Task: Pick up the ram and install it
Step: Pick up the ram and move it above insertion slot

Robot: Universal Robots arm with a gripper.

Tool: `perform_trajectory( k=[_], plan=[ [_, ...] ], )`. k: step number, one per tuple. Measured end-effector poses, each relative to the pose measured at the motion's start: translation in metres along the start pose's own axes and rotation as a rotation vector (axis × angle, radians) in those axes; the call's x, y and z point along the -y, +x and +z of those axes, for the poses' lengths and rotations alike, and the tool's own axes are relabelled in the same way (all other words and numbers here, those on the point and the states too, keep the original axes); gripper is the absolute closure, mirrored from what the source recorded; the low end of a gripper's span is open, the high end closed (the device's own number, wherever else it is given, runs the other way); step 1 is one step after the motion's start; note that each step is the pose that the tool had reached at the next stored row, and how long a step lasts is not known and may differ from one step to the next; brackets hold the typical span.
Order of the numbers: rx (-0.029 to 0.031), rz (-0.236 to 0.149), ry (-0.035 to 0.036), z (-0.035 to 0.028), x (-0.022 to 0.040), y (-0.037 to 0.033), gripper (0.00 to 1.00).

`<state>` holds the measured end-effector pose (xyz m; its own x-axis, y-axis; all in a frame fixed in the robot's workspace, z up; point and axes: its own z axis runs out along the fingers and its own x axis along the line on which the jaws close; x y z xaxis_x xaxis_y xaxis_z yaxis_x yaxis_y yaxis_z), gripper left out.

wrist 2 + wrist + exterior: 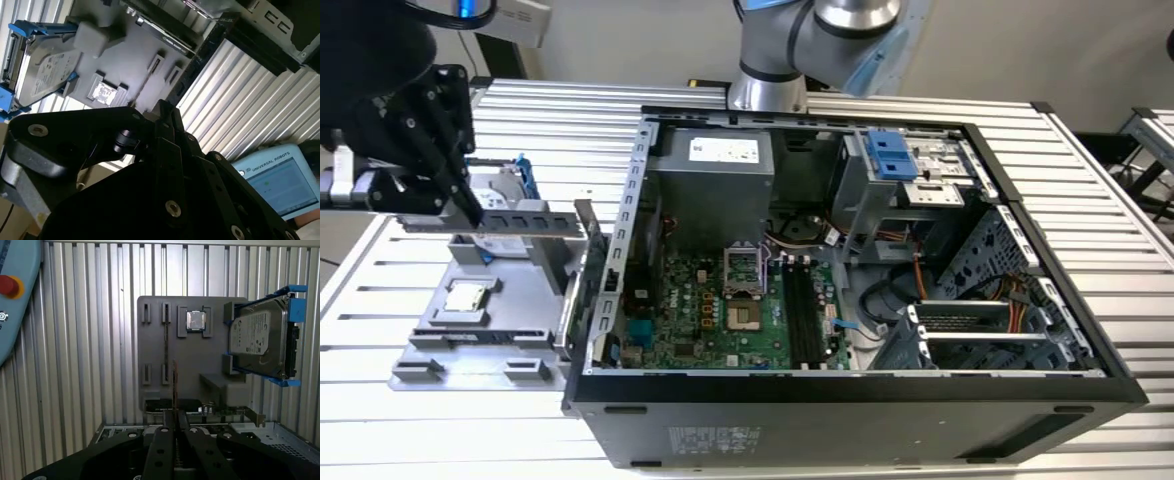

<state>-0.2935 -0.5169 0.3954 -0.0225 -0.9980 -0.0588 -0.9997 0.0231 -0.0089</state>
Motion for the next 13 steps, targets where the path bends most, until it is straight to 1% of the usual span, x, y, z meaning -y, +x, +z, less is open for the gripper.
perform_trajectory(
  k=[8, 13],
  plan=[
    [0.0000, 0.000, -0.0017, 0.0003, 0.0315, -0.0007, 1.00],
    [-0.0001, 0.000, -0.0028, 0.0005, 0.0528, -0.0012, 1.00]
  ],
)
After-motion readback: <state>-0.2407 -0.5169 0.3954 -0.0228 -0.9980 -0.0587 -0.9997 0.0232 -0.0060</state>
